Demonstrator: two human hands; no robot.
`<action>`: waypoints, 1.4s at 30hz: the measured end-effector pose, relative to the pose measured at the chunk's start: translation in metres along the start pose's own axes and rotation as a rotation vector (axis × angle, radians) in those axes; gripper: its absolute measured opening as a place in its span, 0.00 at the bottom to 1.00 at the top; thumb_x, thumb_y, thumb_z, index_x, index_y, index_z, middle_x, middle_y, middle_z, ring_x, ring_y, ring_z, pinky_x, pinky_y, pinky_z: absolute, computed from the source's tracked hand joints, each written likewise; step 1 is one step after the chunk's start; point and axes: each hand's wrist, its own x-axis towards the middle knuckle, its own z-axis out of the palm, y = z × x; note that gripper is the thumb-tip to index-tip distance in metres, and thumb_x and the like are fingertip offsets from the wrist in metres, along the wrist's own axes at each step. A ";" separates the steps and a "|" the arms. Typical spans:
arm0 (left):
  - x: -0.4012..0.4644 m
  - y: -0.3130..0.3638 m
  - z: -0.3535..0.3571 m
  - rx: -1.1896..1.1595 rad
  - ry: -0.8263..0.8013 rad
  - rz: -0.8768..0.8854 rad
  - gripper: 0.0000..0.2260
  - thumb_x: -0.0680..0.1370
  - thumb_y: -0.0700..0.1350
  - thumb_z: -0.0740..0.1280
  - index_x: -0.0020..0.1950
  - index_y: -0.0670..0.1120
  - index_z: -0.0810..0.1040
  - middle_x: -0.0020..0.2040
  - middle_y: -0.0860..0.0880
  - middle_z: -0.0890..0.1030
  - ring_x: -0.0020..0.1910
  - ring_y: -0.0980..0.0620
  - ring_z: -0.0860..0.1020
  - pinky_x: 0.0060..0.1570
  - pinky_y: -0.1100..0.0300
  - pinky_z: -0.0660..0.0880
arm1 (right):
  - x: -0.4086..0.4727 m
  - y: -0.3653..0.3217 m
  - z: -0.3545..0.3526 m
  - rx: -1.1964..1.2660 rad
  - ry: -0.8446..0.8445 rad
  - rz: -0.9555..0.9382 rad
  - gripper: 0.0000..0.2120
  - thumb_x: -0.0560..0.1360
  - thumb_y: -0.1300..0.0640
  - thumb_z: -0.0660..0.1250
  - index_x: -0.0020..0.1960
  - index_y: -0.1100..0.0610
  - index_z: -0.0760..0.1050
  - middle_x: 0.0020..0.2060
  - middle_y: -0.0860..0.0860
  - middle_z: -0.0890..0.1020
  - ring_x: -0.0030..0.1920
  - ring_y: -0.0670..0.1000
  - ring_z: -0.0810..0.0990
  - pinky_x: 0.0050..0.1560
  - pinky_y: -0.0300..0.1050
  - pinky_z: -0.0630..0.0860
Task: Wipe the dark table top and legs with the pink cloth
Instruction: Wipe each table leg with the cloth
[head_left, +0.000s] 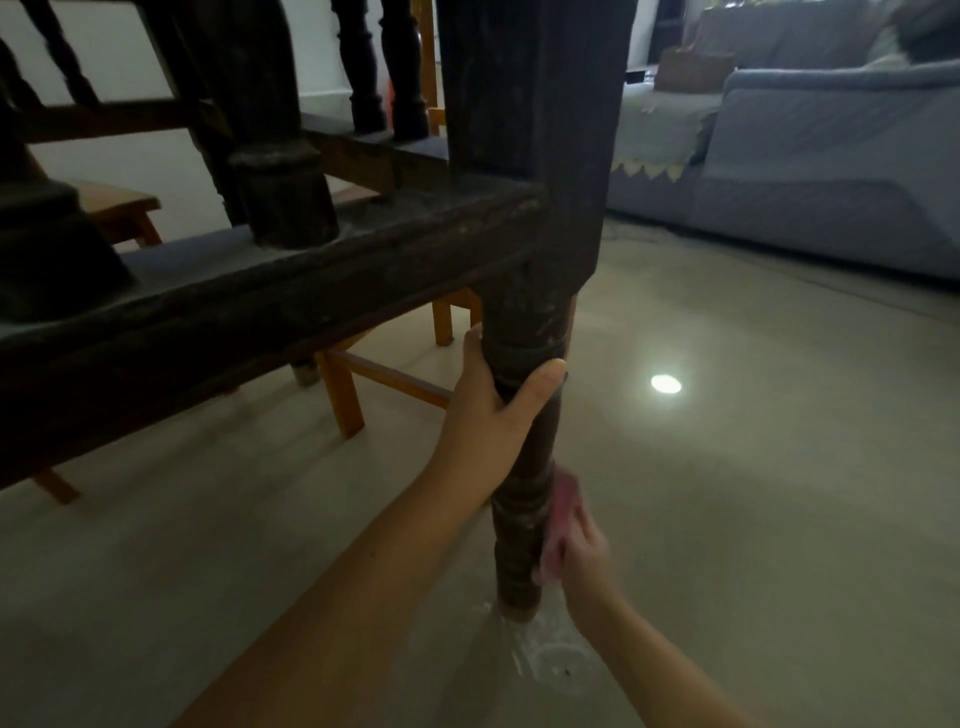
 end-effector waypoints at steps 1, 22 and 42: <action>-0.001 -0.001 0.000 -0.004 0.013 0.007 0.30 0.74 0.52 0.65 0.72 0.48 0.58 0.56 0.57 0.71 0.55 0.61 0.71 0.53 0.68 0.68 | 0.004 0.014 -0.005 0.011 0.025 0.077 0.20 0.80 0.68 0.55 0.71 0.59 0.66 0.62 0.63 0.76 0.52 0.61 0.78 0.50 0.54 0.75; -0.109 0.140 -0.062 0.385 -0.276 -0.616 0.22 0.81 0.49 0.54 0.74 0.48 0.57 0.74 0.47 0.62 0.72 0.49 0.61 0.66 0.59 0.60 | -0.207 -0.266 -0.008 -0.512 -0.042 -0.034 0.11 0.81 0.59 0.58 0.61 0.58 0.74 0.54 0.45 0.78 0.59 0.40 0.76 0.56 0.29 0.69; -0.303 0.353 -0.327 0.586 -0.494 -0.671 0.23 0.81 0.54 0.51 0.75 0.49 0.55 0.73 0.47 0.63 0.71 0.48 0.62 0.68 0.49 0.61 | -0.544 -0.321 0.092 -0.885 -0.222 -0.096 0.11 0.80 0.54 0.60 0.51 0.37 0.75 0.48 0.42 0.76 0.47 0.51 0.79 0.57 0.57 0.77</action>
